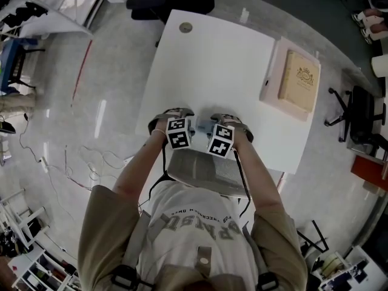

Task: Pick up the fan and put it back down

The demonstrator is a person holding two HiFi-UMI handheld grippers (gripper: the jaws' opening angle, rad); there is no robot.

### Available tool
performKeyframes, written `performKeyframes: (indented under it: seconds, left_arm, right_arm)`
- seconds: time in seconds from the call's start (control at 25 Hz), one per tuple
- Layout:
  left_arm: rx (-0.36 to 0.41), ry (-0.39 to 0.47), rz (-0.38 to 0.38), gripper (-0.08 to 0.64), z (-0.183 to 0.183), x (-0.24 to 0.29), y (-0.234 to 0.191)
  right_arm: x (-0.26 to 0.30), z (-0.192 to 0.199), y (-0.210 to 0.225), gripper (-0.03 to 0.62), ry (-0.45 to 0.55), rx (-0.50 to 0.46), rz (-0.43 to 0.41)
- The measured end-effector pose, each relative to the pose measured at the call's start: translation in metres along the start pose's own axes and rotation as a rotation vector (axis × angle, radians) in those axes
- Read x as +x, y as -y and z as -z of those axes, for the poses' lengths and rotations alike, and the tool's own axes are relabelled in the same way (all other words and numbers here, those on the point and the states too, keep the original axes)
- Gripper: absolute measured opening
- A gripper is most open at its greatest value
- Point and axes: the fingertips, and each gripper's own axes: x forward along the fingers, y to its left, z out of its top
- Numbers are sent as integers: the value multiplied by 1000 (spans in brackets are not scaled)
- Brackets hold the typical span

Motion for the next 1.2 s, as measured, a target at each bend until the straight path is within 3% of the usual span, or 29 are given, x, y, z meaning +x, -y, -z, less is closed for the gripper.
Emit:
performKeyframes:
  seconds: [0.52,1.2]
  left_arm:
    - [-11,-23,66,290,9,-5,10]
    - [-22,-25,68,287,8,-9,9]
  right_arm:
    - [1,1,2,273,33,52,-11]
    - [-12,-6,11,273,63,49,29]
